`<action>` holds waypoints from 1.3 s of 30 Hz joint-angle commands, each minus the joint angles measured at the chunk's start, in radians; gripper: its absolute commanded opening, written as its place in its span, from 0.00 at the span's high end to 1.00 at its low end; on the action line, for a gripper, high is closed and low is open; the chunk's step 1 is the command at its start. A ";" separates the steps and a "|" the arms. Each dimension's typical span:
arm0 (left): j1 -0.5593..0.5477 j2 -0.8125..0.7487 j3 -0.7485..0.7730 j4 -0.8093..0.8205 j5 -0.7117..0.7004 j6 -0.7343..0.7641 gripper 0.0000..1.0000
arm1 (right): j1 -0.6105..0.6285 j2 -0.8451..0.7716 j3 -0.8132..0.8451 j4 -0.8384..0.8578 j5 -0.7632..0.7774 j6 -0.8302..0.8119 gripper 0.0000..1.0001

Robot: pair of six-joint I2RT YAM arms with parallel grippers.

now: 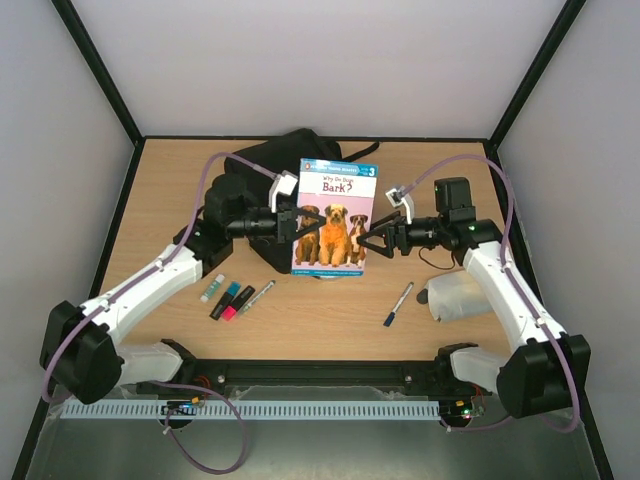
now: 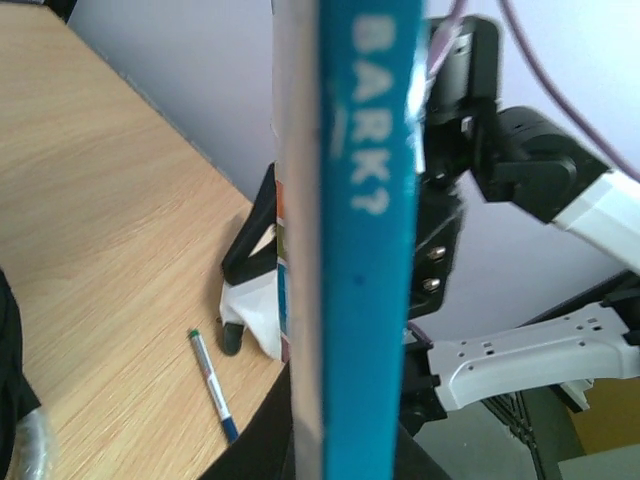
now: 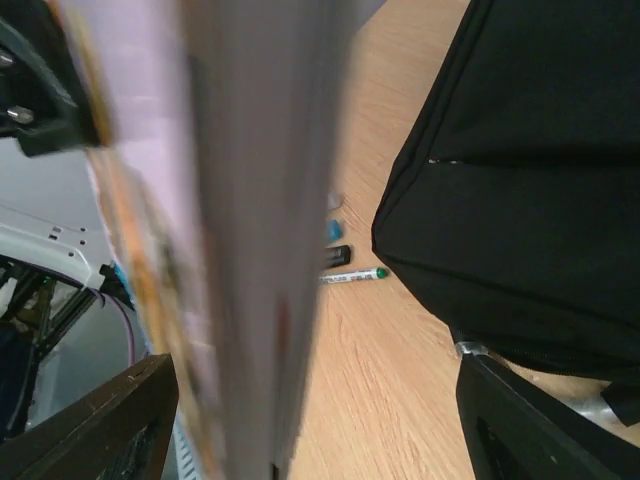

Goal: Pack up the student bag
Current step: Pick up the book from the center of the board.

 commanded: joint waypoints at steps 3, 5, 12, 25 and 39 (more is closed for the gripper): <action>0.007 -0.056 -0.002 0.166 0.033 -0.097 0.98 | 0.005 0.047 -0.017 -0.004 -0.169 0.006 0.23; 0.008 -0.054 -0.017 0.216 0.038 -0.132 0.97 | 0.005 0.065 -0.007 -0.024 -0.253 -0.015 0.24; 0.008 -0.032 -0.071 0.338 0.034 -0.210 0.98 | 0.006 0.138 0.085 -0.163 -0.394 -0.107 0.31; 0.010 -0.015 -0.078 0.239 -0.039 -0.134 0.98 | 0.006 0.123 0.126 -0.223 -0.472 -0.128 0.60; 0.011 -0.006 -0.094 0.168 -0.086 -0.081 0.83 | 0.005 0.117 0.093 0.029 -0.289 0.162 0.95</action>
